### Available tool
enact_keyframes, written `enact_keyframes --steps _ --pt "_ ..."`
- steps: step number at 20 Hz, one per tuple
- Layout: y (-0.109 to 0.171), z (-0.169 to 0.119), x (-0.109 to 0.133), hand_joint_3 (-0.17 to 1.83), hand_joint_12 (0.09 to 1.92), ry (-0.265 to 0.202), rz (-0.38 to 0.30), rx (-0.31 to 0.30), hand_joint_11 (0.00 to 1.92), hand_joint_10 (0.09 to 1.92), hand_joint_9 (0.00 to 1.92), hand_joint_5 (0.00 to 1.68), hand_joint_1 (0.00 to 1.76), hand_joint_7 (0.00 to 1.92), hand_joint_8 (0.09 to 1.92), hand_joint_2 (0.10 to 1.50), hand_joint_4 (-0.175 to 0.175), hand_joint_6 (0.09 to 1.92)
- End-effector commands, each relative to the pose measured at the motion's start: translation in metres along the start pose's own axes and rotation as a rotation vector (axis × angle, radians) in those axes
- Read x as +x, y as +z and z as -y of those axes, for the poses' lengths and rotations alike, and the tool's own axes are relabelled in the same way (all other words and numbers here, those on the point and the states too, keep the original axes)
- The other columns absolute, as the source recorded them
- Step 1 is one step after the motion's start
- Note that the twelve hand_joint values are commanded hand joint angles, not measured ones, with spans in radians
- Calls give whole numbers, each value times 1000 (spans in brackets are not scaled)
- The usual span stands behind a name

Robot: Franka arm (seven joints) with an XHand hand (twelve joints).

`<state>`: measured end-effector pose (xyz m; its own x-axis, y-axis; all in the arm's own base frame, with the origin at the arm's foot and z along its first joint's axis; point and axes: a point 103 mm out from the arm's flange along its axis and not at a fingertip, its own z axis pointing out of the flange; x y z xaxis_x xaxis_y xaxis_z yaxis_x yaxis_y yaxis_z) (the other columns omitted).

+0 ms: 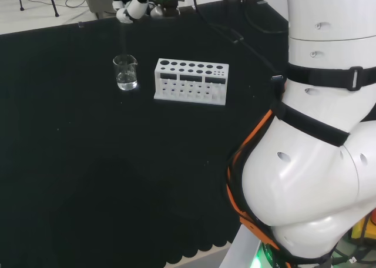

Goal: Stir in the beaker to the left of the white test tube rack with the glass rod.

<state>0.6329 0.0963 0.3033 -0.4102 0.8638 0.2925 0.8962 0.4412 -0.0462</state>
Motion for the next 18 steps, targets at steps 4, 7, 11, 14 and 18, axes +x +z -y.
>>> enact_keyframes --steps 4,7,11,14,18 --pt "22 -52 -5 930 675 -19 -1 14 1785 666 1835 1208 1207 1523 1054 550 -175 914" --pt "21 -54 -25 930 675 4 -6 9 1785 666 1835 1208 1207 1523 1054 550 -175 914" --pt "17 -49 -45 930 676 35 -3 1 1785 666 1835 1208 1207 1524 1054 550 -175 914" --pt "12 -40 -54 931 676 48 1 -12 1785 666 1836 1208 1207 1524 1053 550 -175 914" --pt "4 -27 -55 931 677 49 8 -26 1785 666 1836 1209 1207 1525 1053 550 -175 914"
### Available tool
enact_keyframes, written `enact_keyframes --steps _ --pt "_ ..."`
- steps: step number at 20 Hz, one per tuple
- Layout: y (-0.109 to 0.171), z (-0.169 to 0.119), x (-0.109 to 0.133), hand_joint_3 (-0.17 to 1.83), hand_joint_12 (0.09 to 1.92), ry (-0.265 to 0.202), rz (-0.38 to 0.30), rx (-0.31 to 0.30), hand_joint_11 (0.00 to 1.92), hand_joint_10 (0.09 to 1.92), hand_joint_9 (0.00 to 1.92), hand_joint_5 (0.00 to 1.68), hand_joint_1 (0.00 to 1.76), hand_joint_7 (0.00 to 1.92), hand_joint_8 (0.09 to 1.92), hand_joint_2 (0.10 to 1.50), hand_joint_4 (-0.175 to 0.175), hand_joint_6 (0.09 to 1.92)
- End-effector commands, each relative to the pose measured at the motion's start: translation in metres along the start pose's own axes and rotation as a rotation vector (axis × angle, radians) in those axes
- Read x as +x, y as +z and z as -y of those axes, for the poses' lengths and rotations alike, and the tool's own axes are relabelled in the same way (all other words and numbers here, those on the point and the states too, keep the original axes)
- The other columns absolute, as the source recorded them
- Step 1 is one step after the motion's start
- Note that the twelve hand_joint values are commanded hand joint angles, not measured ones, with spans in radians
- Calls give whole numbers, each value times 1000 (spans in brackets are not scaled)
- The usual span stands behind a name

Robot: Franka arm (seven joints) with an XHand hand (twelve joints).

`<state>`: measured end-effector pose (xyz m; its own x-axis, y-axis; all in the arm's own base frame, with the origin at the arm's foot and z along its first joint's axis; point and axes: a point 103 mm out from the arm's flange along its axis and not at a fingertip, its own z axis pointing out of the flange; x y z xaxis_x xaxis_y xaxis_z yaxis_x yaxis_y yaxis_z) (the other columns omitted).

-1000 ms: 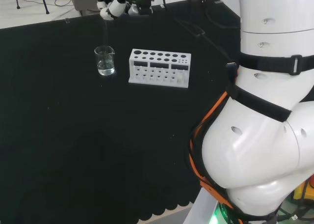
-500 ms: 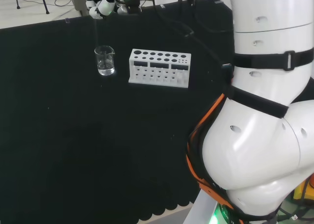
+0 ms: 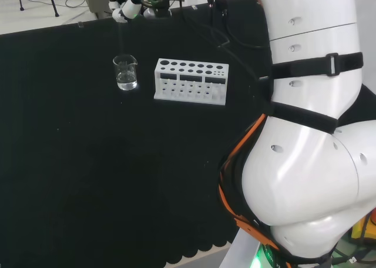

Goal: Stir in the beaker to the left of the white test tube rack with the glass rod.

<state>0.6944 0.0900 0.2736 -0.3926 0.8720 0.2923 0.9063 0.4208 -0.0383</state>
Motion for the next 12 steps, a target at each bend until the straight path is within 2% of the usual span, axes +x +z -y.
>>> enact_keyframes --steps 1,6,12 --pt "-14 30 -16 931 677 29 10 -14 1785 666 1837 1209 1207 1525 1053 550 -175 914" --pt "-16 40 -19 931 678 35 12 -12 1785 666 1837 1209 1207 1526 1052 549 -175 914" --pt "-16 46 -13 932 679 14 34 -14 1785 666 1837 1209 1207 1526 1051 549 -175 914"
